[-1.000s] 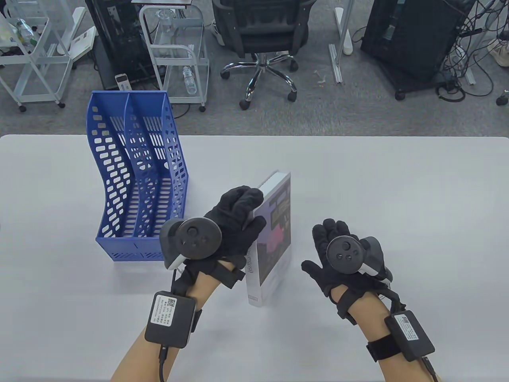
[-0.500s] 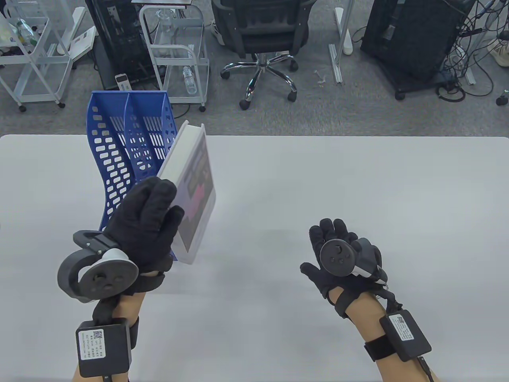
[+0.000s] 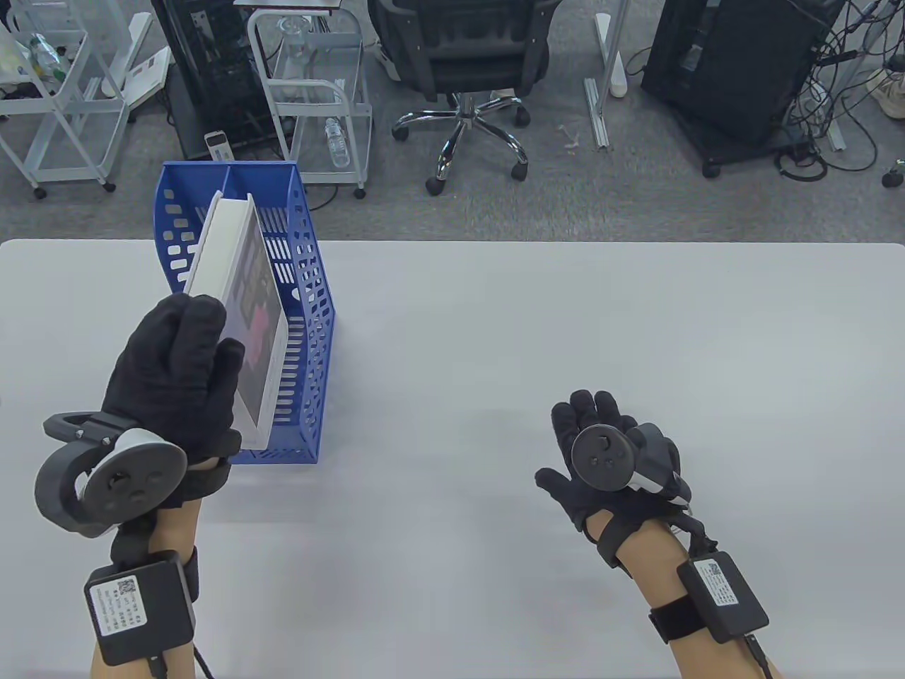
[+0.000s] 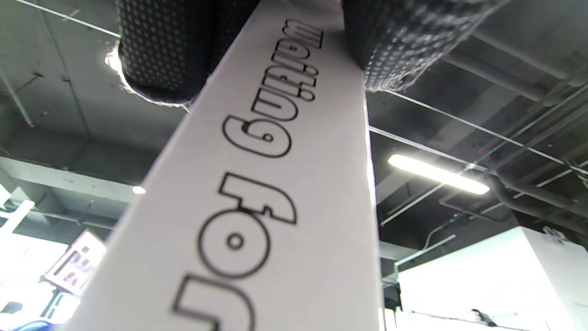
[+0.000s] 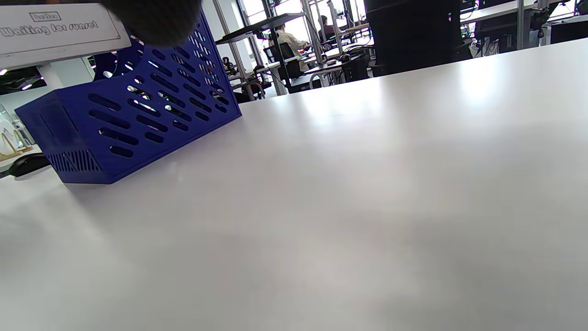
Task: Insert the book into the document holder
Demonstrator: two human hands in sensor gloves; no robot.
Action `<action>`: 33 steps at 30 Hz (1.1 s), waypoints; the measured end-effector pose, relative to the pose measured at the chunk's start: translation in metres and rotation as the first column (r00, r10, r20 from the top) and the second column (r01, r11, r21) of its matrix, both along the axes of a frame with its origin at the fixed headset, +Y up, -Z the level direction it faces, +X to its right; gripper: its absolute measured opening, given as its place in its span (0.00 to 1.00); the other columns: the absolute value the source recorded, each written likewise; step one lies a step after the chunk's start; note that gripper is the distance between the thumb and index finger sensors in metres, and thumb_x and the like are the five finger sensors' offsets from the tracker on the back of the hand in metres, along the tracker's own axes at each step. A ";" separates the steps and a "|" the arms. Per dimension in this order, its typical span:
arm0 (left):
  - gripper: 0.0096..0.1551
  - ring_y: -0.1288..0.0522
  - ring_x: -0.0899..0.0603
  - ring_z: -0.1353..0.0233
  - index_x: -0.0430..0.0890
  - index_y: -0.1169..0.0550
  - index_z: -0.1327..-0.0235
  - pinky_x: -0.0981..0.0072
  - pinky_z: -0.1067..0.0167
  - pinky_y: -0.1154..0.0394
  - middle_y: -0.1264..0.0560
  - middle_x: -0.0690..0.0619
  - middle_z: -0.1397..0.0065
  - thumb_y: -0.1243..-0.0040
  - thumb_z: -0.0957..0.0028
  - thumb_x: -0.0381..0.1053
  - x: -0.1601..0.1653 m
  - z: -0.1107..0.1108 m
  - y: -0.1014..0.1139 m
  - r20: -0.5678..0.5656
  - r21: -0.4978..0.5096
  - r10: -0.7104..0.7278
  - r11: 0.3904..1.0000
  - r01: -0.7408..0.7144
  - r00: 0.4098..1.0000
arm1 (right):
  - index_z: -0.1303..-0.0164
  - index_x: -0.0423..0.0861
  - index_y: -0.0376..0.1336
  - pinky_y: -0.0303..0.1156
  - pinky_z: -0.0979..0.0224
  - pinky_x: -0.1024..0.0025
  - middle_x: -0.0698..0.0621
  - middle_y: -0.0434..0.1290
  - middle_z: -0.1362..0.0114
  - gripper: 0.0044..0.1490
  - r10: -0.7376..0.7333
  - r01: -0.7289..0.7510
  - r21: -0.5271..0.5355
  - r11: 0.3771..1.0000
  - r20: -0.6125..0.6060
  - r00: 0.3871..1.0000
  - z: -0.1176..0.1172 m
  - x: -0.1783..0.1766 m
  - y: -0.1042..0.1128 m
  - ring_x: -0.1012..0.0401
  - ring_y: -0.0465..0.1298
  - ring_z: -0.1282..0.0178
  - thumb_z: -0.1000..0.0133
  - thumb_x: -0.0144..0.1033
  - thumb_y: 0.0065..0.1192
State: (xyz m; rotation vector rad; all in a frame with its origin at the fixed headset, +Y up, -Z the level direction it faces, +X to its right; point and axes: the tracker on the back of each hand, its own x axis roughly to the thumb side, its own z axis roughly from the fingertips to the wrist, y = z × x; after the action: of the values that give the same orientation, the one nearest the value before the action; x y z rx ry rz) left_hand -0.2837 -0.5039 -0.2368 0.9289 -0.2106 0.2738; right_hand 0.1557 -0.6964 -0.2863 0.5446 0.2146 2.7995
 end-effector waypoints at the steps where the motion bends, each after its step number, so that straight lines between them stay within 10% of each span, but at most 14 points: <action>1: 0.31 0.18 0.40 0.40 0.62 0.32 0.35 0.54 0.42 0.20 0.34 0.62 0.28 0.36 0.53 0.59 -0.002 -0.005 -0.002 -0.008 0.000 0.017 1.000 -0.017 1.000 | 0.29 0.36 0.36 0.41 0.32 0.25 0.33 0.33 0.23 0.56 -0.002 0.002 0.000 1.000 0.001 1.000 0.000 0.000 0.000 0.30 0.35 0.26 0.48 0.58 0.57; 16: 0.30 0.17 0.40 0.41 0.62 0.31 0.38 0.55 0.43 0.19 0.33 0.62 0.31 0.34 0.55 0.59 -0.015 -0.075 -0.070 -0.040 -0.145 0.070 0.987 -0.076 0.997 | 0.29 0.36 0.36 0.41 0.33 0.25 0.33 0.33 0.23 0.56 -0.035 0.036 -0.051 0.998 0.011 0.999 -0.005 0.007 -0.005 0.30 0.34 0.26 0.48 0.57 0.57; 33: 0.28 0.18 0.40 0.39 0.63 0.30 0.40 0.53 0.42 0.20 0.32 0.63 0.32 0.34 0.55 0.59 -0.013 -0.087 -0.118 -0.059 -0.298 0.078 0.950 -0.092 0.995 | 0.29 0.36 0.36 0.41 0.32 0.25 0.33 0.33 0.23 0.56 -0.039 0.039 -0.060 0.997 -0.002 0.999 -0.003 0.004 -0.006 0.30 0.34 0.26 0.48 0.57 0.57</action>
State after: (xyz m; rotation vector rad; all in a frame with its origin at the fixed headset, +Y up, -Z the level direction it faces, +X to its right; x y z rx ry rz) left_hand -0.2967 -0.6224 -0.3241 0.6422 -0.0823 0.3530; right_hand 0.1598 -0.7024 -0.2897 0.5337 0.2848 2.7445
